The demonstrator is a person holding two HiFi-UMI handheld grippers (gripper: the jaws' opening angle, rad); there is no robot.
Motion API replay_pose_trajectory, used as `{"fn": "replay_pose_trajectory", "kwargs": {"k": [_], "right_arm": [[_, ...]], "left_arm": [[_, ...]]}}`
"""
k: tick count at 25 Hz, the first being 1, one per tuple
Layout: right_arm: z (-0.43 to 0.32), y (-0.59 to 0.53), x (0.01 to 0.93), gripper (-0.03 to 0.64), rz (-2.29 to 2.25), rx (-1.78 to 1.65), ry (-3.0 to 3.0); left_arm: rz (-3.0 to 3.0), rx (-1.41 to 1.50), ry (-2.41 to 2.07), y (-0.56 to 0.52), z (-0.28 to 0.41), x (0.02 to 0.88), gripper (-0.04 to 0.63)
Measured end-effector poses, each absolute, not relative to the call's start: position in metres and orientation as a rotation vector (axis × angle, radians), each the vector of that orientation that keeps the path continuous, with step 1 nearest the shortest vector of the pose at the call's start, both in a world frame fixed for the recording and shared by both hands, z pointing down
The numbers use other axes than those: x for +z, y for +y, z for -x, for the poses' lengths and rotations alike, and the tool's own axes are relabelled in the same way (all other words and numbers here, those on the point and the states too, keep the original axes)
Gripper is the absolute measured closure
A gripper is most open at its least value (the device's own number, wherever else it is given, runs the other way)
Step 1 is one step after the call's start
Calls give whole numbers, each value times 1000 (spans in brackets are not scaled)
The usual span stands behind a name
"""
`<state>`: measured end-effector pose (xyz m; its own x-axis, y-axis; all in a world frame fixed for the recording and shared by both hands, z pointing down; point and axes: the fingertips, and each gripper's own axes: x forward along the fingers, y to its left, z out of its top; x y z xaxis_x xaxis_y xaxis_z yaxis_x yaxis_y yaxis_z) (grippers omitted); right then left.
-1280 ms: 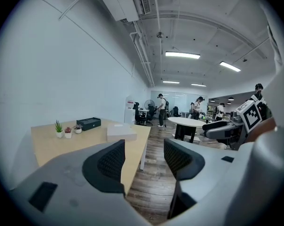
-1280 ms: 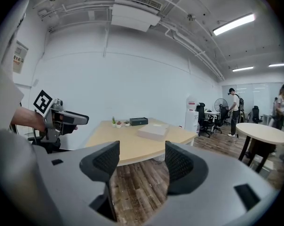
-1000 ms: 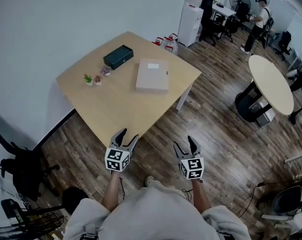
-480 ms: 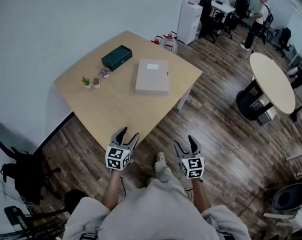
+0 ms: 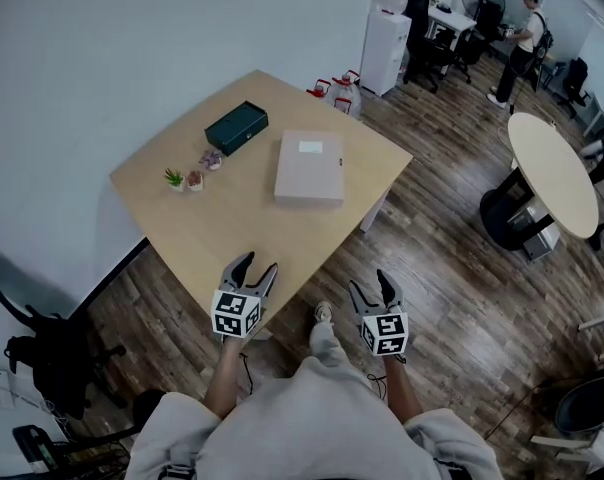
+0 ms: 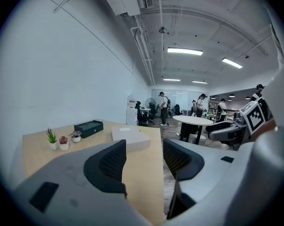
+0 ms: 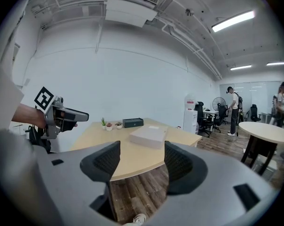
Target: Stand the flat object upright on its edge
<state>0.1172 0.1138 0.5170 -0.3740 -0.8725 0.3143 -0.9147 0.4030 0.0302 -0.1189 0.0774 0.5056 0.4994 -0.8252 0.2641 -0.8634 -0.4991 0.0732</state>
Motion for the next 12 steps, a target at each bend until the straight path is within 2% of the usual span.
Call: {"fn": "replay_pose_trajectory", "kwargs": {"k": [12], "right_arm": [[-118,12,515,339,-1535,232,-2405]], "left_arm": [[-2500,290,-1493,-16,127,502,350]]}}
